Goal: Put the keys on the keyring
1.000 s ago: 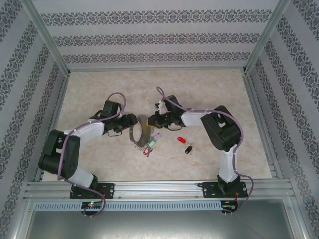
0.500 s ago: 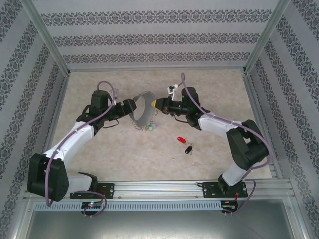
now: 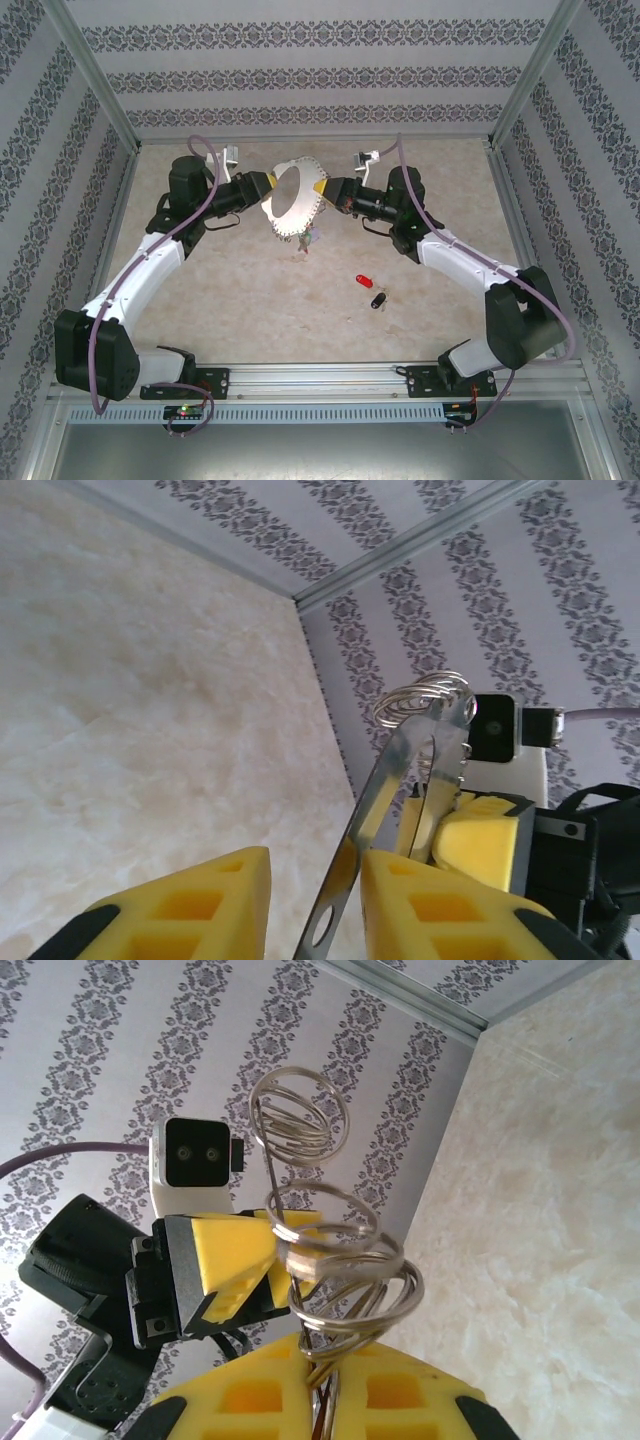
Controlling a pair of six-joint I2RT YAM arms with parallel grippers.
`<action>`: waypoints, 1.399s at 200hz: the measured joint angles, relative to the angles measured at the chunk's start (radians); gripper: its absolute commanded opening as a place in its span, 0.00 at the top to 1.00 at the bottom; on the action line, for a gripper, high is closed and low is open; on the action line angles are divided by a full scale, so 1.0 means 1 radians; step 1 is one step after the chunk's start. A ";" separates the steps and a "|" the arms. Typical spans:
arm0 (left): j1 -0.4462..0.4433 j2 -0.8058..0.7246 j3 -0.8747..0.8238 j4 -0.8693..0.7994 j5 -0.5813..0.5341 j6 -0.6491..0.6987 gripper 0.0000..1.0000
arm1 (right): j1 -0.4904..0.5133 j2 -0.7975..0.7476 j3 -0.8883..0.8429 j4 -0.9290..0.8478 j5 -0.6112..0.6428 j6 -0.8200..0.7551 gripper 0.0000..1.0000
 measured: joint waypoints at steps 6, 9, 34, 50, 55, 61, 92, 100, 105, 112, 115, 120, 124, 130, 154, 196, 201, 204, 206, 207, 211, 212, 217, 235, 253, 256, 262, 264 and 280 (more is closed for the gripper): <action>0.001 0.000 0.003 0.007 0.012 -0.004 0.77 | -0.002 -0.003 0.000 0.000 0.000 0.002 0.93; 0.001 0.000 0.005 0.011 0.018 -0.008 0.79 | -0.002 -0.006 0.000 0.000 0.000 0.002 0.93; 0.003 0.000 0.022 0.025 0.056 -0.006 0.86 | -0.008 -0.014 -0.004 0.003 0.003 0.018 0.91; 0.005 -0.006 0.029 0.025 0.073 0.000 0.94 | -0.010 -0.014 -0.005 0.004 0.003 0.027 0.89; 0.005 -0.009 0.029 0.027 0.079 0.004 0.96 | -0.011 -0.014 -0.005 0.003 0.003 0.029 0.88; 0.006 -0.013 0.030 0.029 0.089 0.009 1.00 | -0.011 -0.014 -0.006 0.003 0.002 0.031 0.85; 0.007 -0.047 0.035 0.024 0.110 0.030 1.00 | -0.012 -0.015 -0.008 0.003 -0.005 0.027 0.76; 0.007 -0.056 0.037 0.018 0.116 0.043 1.00 | -0.012 -0.015 -0.008 0.001 -0.005 0.022 0.68; 0.007 -0.063 0.040 0.009 0.118 0.054 1.00 | -0.013 -0.015 -0.008 -0.002 -0.005 0.021 0.62; 0.007 -0.071 0.046 -0.007 0.119 0.071 1.00 | -0.015 -0.016 -0.009 -0.005 -0.003 0.016 0.54; 0.007 -0.074 0.049 -0.014 0.119 0.077 1.00 | -0.015 -0.017 -0.010 -0.006 -0.003 0.008 0.53; 0.007 -0.079 0.056 -0.027 0.119 0.093 1.00 | -0.018 -0.021 -0.011 -0.013 0.001 0.004 0.52; 0.007 -0.084 0.065 -0.042 0.120 0.110 1.00 | -0.021 -0.024 -0.014 -0.019 0.003 0.000 0.51; 0.007 -0.088 0.078 -0.062 0.121 0.130 1.00 | -0.022 -0.032 -0.019 -0.028 0.006 -0.011 0.50; 0.007 -0.106 0.159 -0.183 0.119 0.259 1.00 | -0.057 -0.093 -0.064 -0.079 0.025 -0.063 0.44; 0.007 -0.137 0.321 -0.439 0.145 0.565 1.00 | -0.152 -0.239 -0.122 -0.238 0.107 -0.226 0.44; 0.006 -0.136 0.340 -0.472 0.149 0.602 1.00 | -0.160 -0.259 -0.133 -0.244 0.119 -0.247 0.46; 0.005 -0.136 0.349 -0.489 0.150 0.622 1.00 | -0.164 -0.271 -0.141 -0.246 0.128 -0.259 0.48; 0.004 -0.135 0.357 -0.504 0.150 0.636 1.00 | -0.167 -0.280 -0.147 -0.245 0.133 -0.269 0.48; 0.003 -0.135 0.360 -0.509 0.151 0.641 1.00 | -0.167 -0.282 -0.150 -0.245 0.135 -0.270 0.48; 0.002 -0.133 0.372 -0.534 0.152 0.667 1.00 | -0.171 -0.299 -0.162 -0.246 0.142 -0.285 0.47; 0.002 -0.132 0.377 -0.541 0.152 0.674 1.00 | -0.172 -0.304 -0.166 -0.246 0.145 -0.291 0.47; 0.001 -0.129 0.391 -0.568 0.153 0.700 1.00 | -0.175 -0.321 -0.181 -0.246 0.157 -0.304 0.47; -0.007 -0.106 0.439 -0.659 0.152 0.781 1.00 | -0.179 -0.372 -0.224 -0.247 0.178 -0.381 0.54; -0.022 -0.073 0.480 -0.729 0.148 0.845 1.00 | -0.158 -0.401 -0.232 -0.269 0.190 -0.518 0.58; -0.025 -0.068 0.483 -0.737 0.148 0.854 1.00 | -0.150 -0.406 -0.233 -0.273 0.195 -0.538 0.58; -0.031 -0.061 0.488 -0.748 0.147 0.866 1.00 | -0.126 -0.417 -0.237 -0.275 0.206 -0.592 0.58; -0.032 -0.059 0.489 -0.753 0.146 0.872 1.00 | -0.114 -0.423 -0.240 -0.275 0.208 -0.618 0.59; -0.048 -0.048 0.490 -0.774 0.144 0.905 1.00 | -0.001 -0.472 -0.278 -0.258 0.246 -0.798 0.63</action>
